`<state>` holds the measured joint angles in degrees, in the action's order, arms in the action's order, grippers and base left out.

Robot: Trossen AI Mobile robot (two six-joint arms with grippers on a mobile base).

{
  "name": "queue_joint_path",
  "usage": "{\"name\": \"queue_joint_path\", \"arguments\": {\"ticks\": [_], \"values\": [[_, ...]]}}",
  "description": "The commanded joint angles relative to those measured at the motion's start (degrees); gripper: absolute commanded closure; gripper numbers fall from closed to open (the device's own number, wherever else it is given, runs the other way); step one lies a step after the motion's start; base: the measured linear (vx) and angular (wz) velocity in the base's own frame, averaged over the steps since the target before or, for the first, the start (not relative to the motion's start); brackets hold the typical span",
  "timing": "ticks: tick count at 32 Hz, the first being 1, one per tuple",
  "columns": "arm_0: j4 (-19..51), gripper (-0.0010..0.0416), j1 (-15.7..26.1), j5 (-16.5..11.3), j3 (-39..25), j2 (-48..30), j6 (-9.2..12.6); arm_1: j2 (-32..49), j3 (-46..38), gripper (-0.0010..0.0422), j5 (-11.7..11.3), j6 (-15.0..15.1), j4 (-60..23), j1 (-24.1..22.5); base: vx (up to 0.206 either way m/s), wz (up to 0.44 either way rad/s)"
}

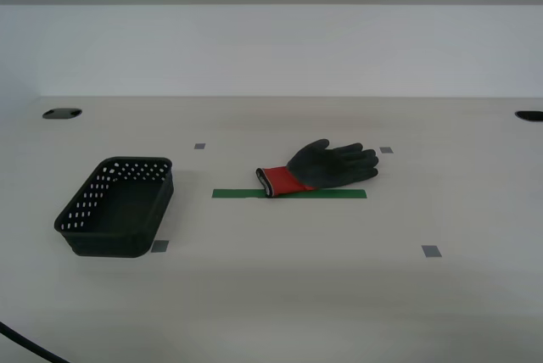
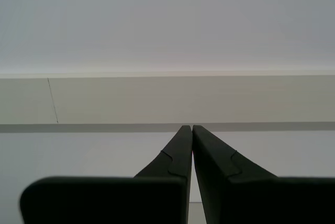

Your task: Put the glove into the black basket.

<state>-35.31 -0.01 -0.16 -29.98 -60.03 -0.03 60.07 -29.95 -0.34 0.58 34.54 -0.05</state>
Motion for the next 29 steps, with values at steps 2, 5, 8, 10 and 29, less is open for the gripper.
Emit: {"name": "queue_joint_path", "arguments": {"ticks": [2, 5, 8, 10, 29], "values": [[-0.15, 0.0405, 0.0, -0.02, -0.07, 0.0, 0.0, -0.02, -0.04, 0.0412, -0.07, -1.09, 0.24, -0.02, 0.0, 0.0], [-0.15, 0.0405, 0.0, -0.02, -0.07, 0.0, 0.0, -0.02, -0.72, 0.0412, 0.02, -4.0, -1.84, -0.04, 0.0, 0.0], [-0.15, 0.0405, 0.0, -0.02, -0.07, -0.02, 0.0, 0.0, -2.71, 0.0413, 1.18, -4.48, -7.5, -0.5, 0.0, 0.0], [-0.13, 0.0405, 0.0, -0.02, -0.07, -0.02, 0.0, 0.26, -4.31, 0.0413, 1.38, -4.5, -11.26, -1.33, 0.0, 0.0], [-0.13, 0.0405, 0.0, -0.02, -0.07, -0.02, 0.0, 23.78, -30.84, 0.0412, 1.33, 1.05, -38.88, -17.86, 0.0, 0.0]]}}
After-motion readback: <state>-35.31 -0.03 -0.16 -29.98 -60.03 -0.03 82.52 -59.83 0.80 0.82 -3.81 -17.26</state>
